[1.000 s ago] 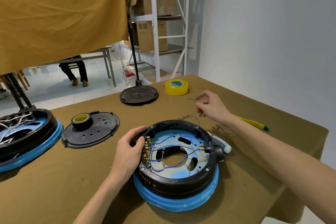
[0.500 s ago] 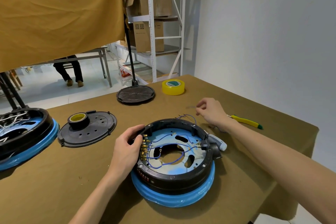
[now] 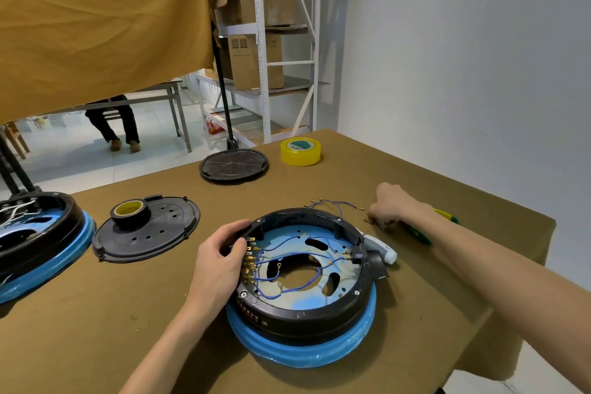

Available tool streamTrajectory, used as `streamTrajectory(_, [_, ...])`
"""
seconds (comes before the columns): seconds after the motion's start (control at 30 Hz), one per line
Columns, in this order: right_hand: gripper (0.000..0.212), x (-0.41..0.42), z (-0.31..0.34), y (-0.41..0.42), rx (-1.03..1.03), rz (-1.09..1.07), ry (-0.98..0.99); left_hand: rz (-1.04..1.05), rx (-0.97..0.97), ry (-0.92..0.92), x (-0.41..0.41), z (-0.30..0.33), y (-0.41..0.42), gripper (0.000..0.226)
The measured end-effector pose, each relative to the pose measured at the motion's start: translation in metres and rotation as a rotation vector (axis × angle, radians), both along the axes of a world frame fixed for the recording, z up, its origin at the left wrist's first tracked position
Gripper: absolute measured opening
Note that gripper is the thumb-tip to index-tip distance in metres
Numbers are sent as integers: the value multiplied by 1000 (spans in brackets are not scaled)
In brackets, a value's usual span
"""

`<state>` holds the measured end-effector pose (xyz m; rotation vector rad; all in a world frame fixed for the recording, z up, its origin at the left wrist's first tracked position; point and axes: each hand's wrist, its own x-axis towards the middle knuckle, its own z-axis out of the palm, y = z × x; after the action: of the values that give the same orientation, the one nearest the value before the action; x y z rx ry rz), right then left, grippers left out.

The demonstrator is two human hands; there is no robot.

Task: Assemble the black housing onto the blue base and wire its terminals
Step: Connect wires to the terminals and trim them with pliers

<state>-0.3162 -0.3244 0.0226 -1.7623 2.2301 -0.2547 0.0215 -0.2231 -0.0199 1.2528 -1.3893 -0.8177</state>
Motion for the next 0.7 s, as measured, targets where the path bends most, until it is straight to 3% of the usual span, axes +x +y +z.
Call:
streamTrajectory(0.23, [11, 5, -8, 1, -56, -50, 29, 5, 5, 4, -1, 3, 3, 34])
streamTrajectory(0.33, [2, 4, -4, 1, -172, 4, -171, 7, 2, 4, -1, 4, 4, 35])
streamTrajectory(0.5, [7, 29, 26, 28, -381, 133, -587, 15, 20, -76, -2, 10, 4, 38])
streamTrajectory(0.6, [7, 51, 25, 46, -314, 268, -456, 27, 47, -269, 1, 16, 2, 42])
streamTrajectory(0.7, [8, 65, 15, 61, -325, 362, -267, 4, 116, -309, 7, 19, 1, 37])
